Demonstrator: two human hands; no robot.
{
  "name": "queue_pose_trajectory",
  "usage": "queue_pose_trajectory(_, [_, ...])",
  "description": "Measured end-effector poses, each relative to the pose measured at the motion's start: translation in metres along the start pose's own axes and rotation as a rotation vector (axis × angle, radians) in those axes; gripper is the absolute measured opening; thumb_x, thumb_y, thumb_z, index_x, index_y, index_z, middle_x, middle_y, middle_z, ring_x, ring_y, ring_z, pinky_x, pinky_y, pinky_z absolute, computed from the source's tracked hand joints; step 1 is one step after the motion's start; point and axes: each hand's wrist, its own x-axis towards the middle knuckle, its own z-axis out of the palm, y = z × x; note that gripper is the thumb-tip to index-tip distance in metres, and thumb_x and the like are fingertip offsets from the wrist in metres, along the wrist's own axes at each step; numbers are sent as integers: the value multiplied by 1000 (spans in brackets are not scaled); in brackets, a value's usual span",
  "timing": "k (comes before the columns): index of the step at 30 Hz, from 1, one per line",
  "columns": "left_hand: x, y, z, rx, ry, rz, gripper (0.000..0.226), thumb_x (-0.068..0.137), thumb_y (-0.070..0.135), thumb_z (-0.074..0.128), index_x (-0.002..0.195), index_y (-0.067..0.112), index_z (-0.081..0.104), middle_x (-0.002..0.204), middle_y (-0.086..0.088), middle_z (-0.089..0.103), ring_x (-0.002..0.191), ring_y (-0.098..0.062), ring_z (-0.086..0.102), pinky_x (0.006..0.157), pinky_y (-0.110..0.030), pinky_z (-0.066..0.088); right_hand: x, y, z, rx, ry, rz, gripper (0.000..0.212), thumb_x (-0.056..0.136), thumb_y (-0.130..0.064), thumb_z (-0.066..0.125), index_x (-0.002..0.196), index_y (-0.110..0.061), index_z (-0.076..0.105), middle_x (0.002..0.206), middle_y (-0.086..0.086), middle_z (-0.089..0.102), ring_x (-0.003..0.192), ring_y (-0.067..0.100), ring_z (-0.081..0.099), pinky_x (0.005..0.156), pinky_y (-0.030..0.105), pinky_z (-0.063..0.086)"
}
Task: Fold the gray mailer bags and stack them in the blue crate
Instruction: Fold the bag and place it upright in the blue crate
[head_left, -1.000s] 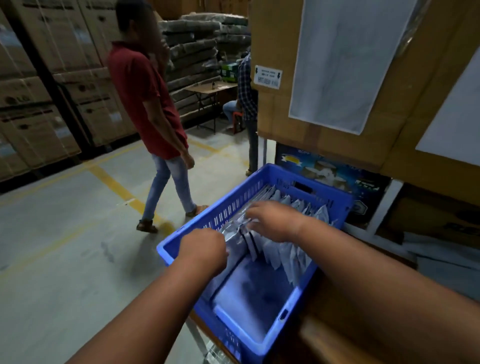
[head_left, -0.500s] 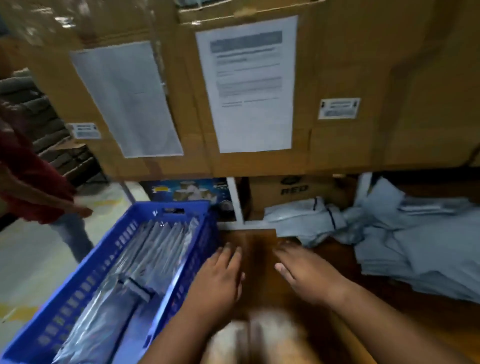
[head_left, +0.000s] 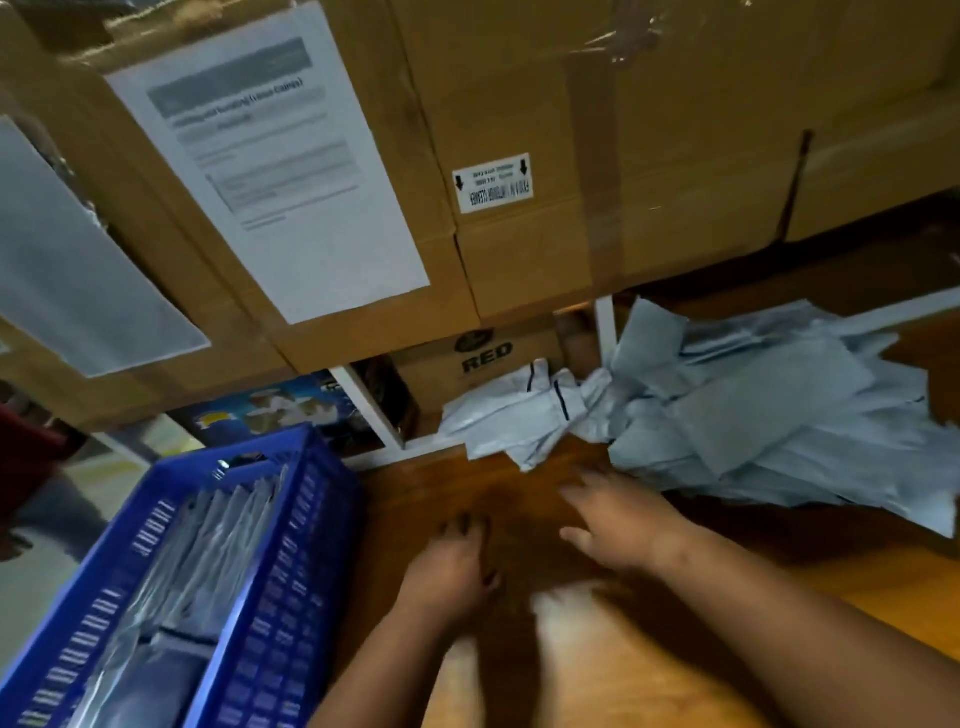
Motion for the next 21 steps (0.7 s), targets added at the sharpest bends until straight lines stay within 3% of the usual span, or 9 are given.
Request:
queue_pose_trajectory(3, [45,-13,-20,-29,32,1,80,102,57,57,167,29,20,174,-6,20,155,-34,30,119,-48,40,42,-6,-9,-20,53,-42,64,104,-57,53,159,-29,40,175,5,18,163,30,10,130,46,25])
queue_pose_trajectory(5, [78,-25,-33,-48,80,-13,79,102,57,57,167,30,22,175,-6,19,157,-35,25,122,-50,35,77,-12,-20,-57,91,-44,62,106,-54,52,160,-27,38,176,5,13,163,29,6,130,47,22])
queue_pose_trajectory(10, [161,-48,-47,-44,277,98,69,93,59,42,149,20,48,145,-10,52,125,-35,54,98,-48,51,165,-17,-32,-218,187,-19,53,101,-48,59,148,-23,54,164,11,38,154,32,28,120,52,37])
queue_pose_trajectory(12, [191,-54,-49,-52,290,114,69,90,56,40,147,18,51,138,-11,56,120,-36,57,95,-47,50,196,-16,-34,-284,176,6,46,100,-46,59,141,-26,57,155,8,46,147,31,36,117,54,37])
queue_pose_trajectory(17, [242,-64,-49,28,300,96,62,91,41,60,149,20,48,144,-11,54,125,-37,54,95,-48,48,249,-6,-33,-260,151,75,38,100,-32,61,138,-23,59,143,4,58,134,29,52,115,47,40])
queue_pose_trajectory(21, [262,-74,-34,30,310,120,56,89,38,59,142,22,57,125,-10,67,106,-35,65,84,-42,51,272,-3,-17,-193,84,130,37,96,-30,62,132,-24,65,136,3,66,127,29,60,114,48,42])
